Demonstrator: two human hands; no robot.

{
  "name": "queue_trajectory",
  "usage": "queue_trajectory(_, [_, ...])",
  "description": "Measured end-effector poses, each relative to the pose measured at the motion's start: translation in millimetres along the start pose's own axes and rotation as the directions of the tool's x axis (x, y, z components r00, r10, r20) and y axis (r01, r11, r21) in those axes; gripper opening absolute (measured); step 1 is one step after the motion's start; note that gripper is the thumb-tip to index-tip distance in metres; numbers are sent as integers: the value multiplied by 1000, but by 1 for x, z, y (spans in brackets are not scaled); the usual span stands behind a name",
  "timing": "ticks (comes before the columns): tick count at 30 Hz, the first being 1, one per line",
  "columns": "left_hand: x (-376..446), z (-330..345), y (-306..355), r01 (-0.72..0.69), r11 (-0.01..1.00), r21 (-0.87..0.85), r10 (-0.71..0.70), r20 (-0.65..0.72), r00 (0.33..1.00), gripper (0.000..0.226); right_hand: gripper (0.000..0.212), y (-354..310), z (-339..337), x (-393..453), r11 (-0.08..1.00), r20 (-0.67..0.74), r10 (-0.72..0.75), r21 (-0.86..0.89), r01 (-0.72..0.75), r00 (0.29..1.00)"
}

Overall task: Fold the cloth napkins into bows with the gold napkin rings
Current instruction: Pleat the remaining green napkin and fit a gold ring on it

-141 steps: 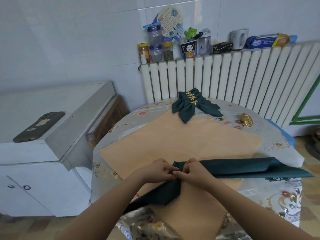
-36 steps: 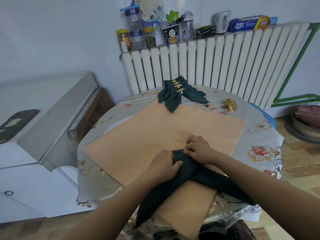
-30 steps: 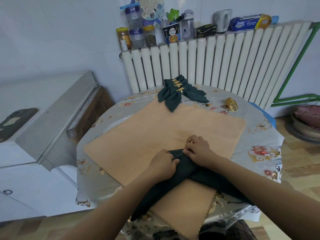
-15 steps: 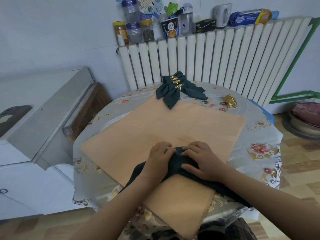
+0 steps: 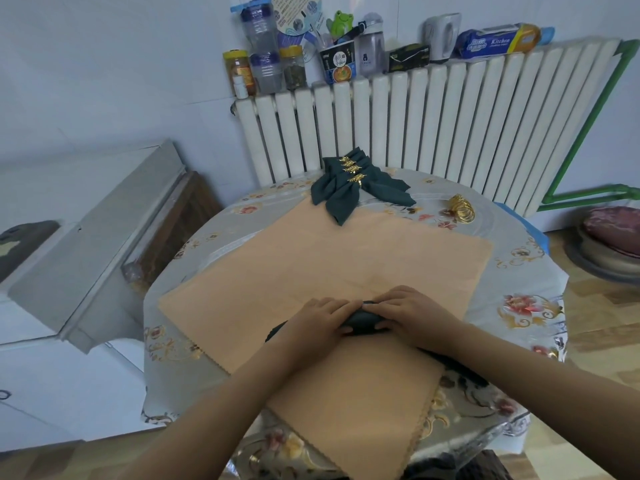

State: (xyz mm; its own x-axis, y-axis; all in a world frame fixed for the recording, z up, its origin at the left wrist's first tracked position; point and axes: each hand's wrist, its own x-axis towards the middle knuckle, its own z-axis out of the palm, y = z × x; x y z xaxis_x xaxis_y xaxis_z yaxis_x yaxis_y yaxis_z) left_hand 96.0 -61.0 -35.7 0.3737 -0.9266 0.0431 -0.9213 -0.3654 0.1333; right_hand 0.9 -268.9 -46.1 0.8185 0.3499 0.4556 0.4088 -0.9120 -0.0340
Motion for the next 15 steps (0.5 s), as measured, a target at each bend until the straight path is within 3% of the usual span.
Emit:
queue_trajectory(6, [6,-4,-7,33,999,14,-34,116,993,58,26,4,10,-8,999,-137,-9,31,14,990])
queue_trajectory(11, [18,-11,1,42,979,199,-84,206,975,62,21,7,16,-5,999,-179,-37,23,42,983])
queue_trajectory(15, [30,-5,17,96,995,26,-99,185,978,58,17,8,18,-5,997,-160,-19,64,30,987])
